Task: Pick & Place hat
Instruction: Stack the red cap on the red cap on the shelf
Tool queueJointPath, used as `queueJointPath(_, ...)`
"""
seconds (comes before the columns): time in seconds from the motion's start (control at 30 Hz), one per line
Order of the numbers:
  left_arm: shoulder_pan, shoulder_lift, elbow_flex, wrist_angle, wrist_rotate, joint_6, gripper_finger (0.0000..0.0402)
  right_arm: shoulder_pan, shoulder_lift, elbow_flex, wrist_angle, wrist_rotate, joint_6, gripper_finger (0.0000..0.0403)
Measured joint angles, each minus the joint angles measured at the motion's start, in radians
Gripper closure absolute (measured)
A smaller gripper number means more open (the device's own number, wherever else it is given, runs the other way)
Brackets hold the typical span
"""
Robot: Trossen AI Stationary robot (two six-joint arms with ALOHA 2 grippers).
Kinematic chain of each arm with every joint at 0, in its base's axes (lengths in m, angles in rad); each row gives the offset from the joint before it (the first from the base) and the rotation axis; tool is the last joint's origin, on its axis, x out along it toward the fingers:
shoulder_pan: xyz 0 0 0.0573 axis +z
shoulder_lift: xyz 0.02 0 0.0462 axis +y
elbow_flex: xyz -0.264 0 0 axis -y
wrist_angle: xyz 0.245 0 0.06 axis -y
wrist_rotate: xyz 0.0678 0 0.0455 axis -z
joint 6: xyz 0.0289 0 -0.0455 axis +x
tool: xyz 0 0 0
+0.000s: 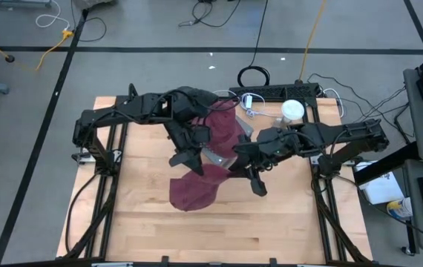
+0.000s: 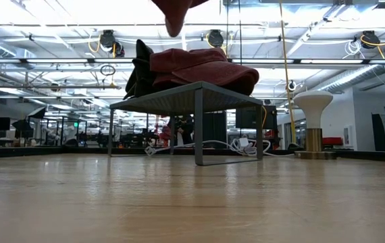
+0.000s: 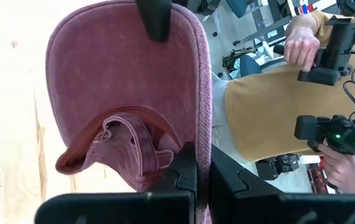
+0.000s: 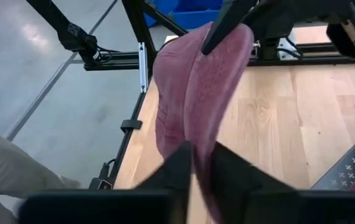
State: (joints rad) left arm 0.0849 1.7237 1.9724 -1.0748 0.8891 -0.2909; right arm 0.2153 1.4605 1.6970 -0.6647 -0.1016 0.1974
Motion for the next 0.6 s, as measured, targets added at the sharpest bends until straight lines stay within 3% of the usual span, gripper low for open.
queueJointPath(0.1, -0.001, 0.0, 0.0, 0.001, 0.0, 0.001, 0.0394, 0.001, 0.0, 0.0, 0.002, -0.006, 0.0, 0.0391)
queueJointPath(0.43, 0.051, -0.008, 0.0, 0.004, -0.019, -0.003, 0.0321, 0.009, -0.035, 0.0, -0.035, 0.013, 0.112, 0.0397)
queueJointPath(0.6, 0.08, -0.045, 0.0, -0.003, -0.177, 0.037, 0.0301, 0.034, -0.095, 0.0, -0.111, 0.077, 0.238, 0.0397)
